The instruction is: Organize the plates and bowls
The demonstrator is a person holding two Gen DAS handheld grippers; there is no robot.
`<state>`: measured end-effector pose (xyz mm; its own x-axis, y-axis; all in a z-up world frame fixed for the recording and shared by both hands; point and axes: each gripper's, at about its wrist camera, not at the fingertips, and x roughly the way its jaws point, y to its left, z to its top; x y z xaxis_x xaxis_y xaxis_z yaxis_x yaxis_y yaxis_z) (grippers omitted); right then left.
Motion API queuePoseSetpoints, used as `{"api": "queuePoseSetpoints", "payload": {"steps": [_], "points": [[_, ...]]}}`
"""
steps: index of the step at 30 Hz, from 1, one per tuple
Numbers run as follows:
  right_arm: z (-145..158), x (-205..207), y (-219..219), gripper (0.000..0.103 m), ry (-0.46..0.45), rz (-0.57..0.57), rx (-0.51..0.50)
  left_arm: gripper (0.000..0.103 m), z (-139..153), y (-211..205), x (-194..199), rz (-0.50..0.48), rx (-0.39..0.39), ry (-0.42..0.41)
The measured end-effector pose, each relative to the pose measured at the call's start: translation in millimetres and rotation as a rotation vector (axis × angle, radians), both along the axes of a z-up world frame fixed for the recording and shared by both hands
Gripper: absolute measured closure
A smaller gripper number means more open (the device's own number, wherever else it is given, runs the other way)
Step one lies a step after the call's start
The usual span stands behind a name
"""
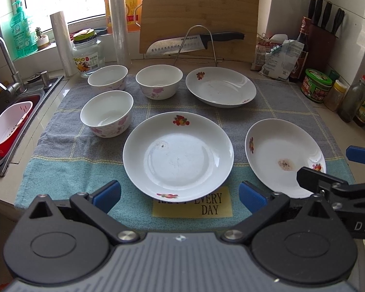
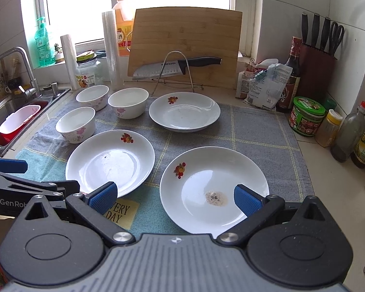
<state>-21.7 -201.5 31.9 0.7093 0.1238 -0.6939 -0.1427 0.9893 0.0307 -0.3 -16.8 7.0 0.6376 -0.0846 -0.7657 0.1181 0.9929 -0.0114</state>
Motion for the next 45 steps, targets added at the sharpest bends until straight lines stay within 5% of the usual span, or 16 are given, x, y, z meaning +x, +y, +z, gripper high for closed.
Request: {"api": "queuePoseSetpoints", "payload": {"steps": [12, 29, 45], "points": [[-31, -10, -43, 0.000, -0.011, 0.035, -0.009, 0.001, -11, -11, 2, -0.029, -0.048, -0.066], [-113, 9, -74, 0.000, 0.112, 0.060, 0.009, 0.001, -21, -19, 15, -0.077, -0.127, 0.008], [-131, 36, -72, 0.000, 0.104, 0.161, -0.044, 0.001, -22, -29, 36, -0.086, -0.138, 0.010]]}}
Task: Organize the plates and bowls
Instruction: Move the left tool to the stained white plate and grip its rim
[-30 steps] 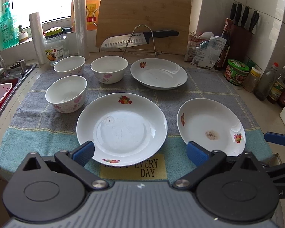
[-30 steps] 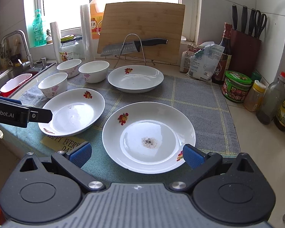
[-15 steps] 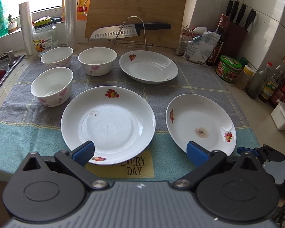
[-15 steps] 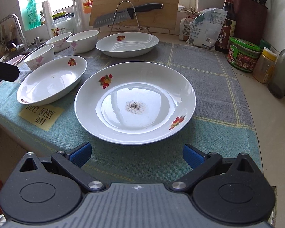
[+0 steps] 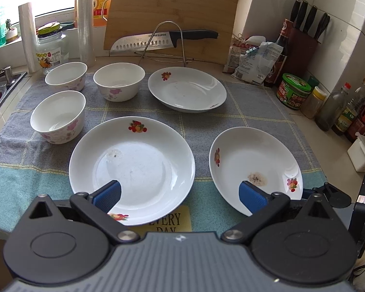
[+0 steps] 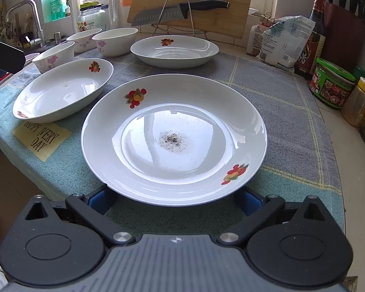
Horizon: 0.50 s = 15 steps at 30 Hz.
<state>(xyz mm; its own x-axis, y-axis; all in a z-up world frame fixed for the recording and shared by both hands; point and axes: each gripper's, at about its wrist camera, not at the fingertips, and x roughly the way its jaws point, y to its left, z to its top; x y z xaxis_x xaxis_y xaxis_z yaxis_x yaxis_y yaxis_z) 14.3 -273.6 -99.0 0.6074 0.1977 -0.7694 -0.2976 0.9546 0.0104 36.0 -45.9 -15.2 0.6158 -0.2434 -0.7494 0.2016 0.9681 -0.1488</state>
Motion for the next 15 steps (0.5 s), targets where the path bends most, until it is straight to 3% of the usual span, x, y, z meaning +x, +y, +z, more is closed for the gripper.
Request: {"api": "queuePoseSetpoints", "payload": {"steps": [7, 12, 15], "points": [[-2, -5, -3, 0.000, -0.029, 0.010, 0.013, 0.001, -2, -16, 19, -0.061, 0.038, 0.021], [-4, -10, -6, 0.000, -0.055, 0.018, 0.020, 0.001, -8, -27, 38, -0.147, -0.015, 0.037], [-6, -14, -8, 0.000, -0.083, 0.029, 0.027, 0.001, -10, -40, 50, -0.200, 0.019, 0.018]]}}
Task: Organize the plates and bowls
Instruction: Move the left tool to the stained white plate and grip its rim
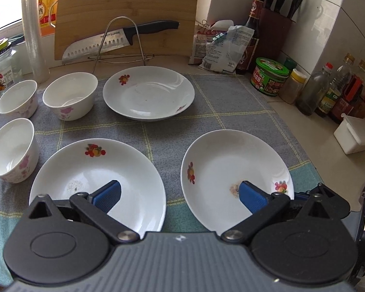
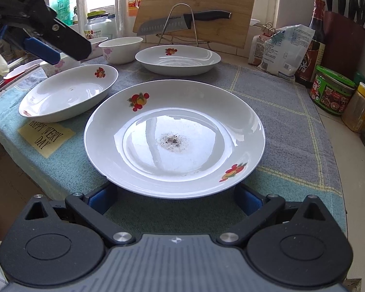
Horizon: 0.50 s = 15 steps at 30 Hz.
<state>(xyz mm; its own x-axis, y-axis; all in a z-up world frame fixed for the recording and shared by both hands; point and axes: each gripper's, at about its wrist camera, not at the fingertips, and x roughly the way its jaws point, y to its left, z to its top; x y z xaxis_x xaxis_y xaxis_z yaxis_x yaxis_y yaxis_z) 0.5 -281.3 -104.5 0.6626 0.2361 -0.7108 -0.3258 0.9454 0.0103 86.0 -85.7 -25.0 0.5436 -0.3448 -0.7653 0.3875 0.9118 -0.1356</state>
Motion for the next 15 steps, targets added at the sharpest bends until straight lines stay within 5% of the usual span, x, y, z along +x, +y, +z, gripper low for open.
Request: {"api": "queuePoseSetpoints", "payload": {"steps": [9, 15], "points": [[0, 1, 0, 0.000, -0.003, 0.002, -0.004, 0.001, -15, -38, 49, -0.271, -0.021, 0.024], [-1, -2, 2, 0.000, -0.015, -0.022, -0.003, 0.001, -30, -63, 74, -0.420, 0.027, 0.117]]}}
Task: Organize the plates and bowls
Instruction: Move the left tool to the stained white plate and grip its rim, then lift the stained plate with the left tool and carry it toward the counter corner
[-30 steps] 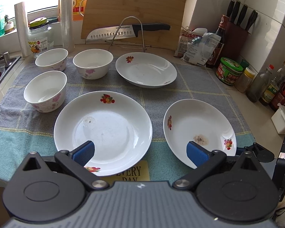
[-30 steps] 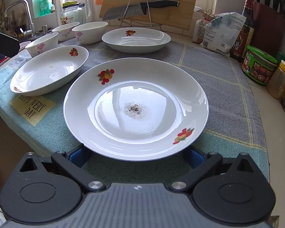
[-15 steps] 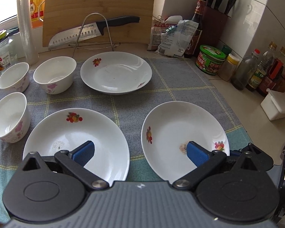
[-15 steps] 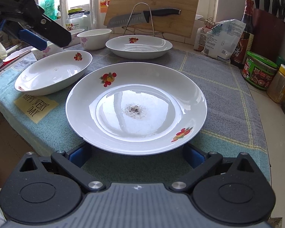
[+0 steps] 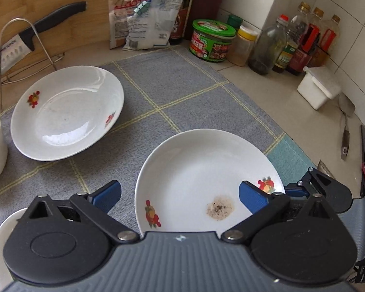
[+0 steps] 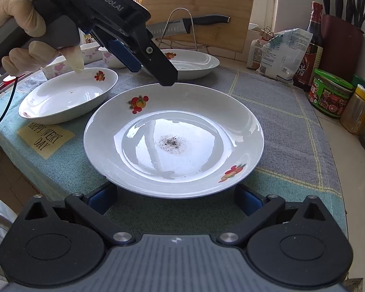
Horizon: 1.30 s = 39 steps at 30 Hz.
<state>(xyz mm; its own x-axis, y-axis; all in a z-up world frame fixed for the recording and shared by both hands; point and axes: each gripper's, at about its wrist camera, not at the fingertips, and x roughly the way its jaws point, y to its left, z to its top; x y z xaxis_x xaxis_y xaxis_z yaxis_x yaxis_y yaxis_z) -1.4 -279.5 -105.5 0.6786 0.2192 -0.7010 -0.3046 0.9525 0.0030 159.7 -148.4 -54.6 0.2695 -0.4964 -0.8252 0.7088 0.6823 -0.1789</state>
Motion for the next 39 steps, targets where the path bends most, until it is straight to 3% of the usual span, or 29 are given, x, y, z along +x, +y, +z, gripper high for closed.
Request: {"api": "queuePoseSetpoints", "payload": {"steps": [11, 15, 17, 19, 39], "points": [[0, -4, 2, 0.000, -0.003, -0.042, -0.001, 0.007, -21, -18, 24, -0.187, 0.065, 0.083], [0, 0, 1, 0.000, 0.008, -0.028, -0.001, 0.009, -27, -21, 32, -0.200, 0.071, 0.135], [0, 3, 0, 0.000, 0.009, -0.025, 0.000, 0.019, -30, -23, 34, -0.201, 0.086, 0.149], [0, 5, -2, 0.000, 0.007, -0.020, 0.001, 0.021, -31, -24, 36, -0.198, 0.092, 0.165], [5, 14, 4, 0.000, 0.041, 0.046, -0.031, 0.025, -32, -34, 38, -0.218, 0.121, 0.180]]}}
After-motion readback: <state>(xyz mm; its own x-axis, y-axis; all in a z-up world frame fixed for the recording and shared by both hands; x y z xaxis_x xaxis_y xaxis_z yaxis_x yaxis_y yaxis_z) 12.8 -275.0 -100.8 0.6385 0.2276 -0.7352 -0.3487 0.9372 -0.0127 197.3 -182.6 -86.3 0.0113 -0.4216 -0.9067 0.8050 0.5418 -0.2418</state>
